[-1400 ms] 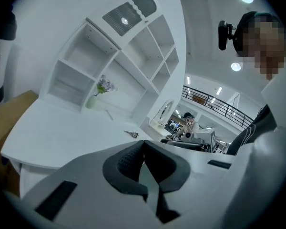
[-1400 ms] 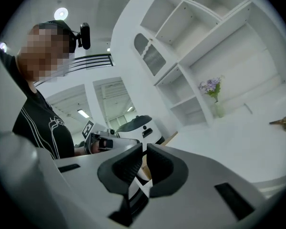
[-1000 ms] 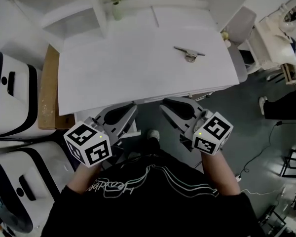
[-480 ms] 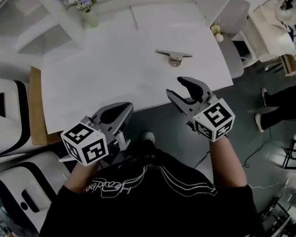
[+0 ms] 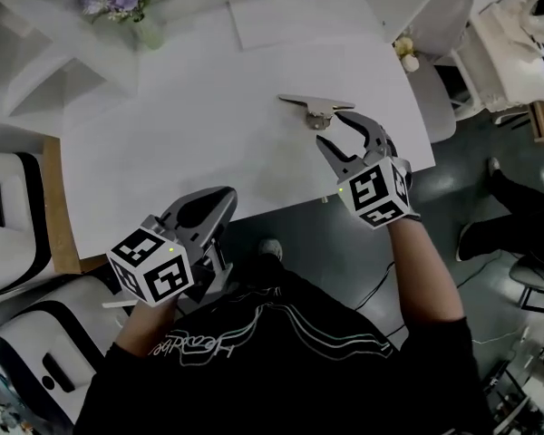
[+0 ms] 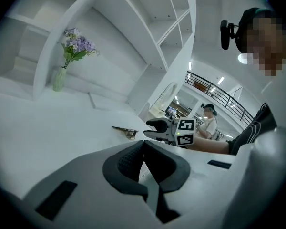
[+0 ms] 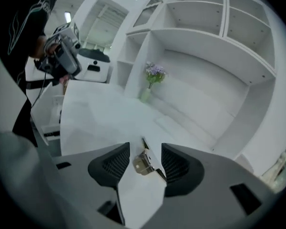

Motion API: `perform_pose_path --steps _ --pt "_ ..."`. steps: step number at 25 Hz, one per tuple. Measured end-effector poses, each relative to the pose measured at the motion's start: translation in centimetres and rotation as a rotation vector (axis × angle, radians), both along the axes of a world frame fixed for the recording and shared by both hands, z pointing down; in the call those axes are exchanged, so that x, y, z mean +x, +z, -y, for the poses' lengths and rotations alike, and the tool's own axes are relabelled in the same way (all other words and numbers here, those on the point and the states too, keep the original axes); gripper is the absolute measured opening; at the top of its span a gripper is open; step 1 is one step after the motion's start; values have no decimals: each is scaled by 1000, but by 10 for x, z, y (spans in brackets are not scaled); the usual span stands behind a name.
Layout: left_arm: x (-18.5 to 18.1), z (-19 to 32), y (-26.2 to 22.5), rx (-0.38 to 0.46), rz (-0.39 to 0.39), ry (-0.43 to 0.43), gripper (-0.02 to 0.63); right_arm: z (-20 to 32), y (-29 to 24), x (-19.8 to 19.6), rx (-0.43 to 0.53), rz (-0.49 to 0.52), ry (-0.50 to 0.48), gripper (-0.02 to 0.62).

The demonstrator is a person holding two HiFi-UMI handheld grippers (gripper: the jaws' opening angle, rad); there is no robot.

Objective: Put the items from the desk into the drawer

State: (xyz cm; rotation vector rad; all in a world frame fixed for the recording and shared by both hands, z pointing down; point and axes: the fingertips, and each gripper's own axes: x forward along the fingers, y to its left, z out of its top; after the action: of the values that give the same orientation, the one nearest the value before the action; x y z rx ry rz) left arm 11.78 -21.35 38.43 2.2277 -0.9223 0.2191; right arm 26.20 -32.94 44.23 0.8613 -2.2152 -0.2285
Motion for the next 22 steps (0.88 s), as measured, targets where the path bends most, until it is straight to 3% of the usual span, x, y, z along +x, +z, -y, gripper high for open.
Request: perform_pose_path --steps 8,14,22 --pt "-6 18 14 -38 24 -31 20 40 59 6 86 -320 -100 207" --pt "-9 28 23 -52 22 -47 20 51 69 3 132 -362 -108 118" --pt "-8 31 28 -57 29 -46 20 50 77 2 184 -409 -123 72"
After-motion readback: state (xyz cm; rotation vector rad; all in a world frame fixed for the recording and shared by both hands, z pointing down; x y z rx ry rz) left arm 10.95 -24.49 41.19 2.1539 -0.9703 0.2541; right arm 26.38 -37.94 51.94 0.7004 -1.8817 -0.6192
